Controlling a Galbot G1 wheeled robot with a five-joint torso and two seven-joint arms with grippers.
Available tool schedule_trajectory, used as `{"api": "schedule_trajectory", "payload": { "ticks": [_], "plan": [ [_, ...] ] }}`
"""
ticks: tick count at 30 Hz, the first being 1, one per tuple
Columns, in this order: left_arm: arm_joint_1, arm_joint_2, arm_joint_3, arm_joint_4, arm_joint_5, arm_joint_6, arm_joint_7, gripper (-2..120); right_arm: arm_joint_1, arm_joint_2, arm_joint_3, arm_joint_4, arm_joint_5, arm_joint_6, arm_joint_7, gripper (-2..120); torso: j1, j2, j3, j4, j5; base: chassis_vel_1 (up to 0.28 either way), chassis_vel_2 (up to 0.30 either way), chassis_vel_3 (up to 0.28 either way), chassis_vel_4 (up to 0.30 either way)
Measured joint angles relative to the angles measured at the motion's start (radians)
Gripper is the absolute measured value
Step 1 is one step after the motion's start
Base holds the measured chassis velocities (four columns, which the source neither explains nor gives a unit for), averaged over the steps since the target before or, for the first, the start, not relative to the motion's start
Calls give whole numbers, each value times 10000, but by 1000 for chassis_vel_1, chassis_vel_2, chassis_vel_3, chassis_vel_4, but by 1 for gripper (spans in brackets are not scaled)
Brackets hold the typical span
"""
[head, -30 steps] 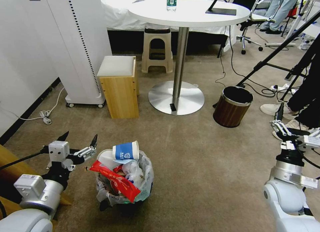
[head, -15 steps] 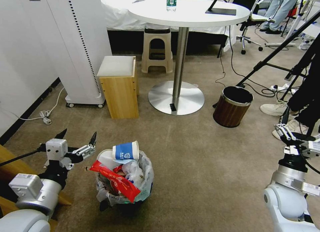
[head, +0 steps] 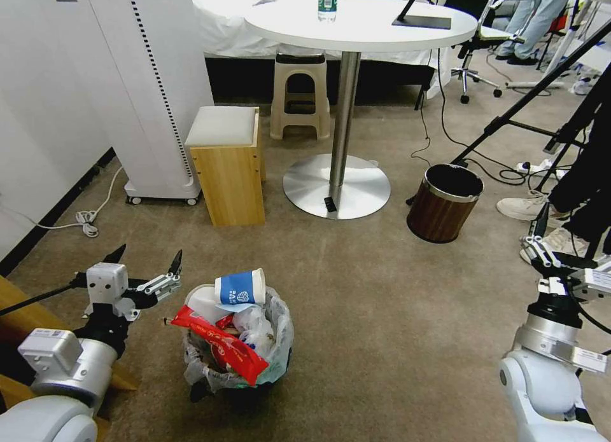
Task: Pick up the trash bin and place the garbage on the floor into it.
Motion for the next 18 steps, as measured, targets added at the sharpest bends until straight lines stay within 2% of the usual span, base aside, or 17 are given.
{"api": "schedule_trajectory", "payload": {
  "ticks": [18],
  "plan": [
    [2,2,0,7,-10,-18,-10,100,4,-10,-7,-12,2,3,-7,100,0,-1,0,0,0,0,0,0,0]
  ]
}}
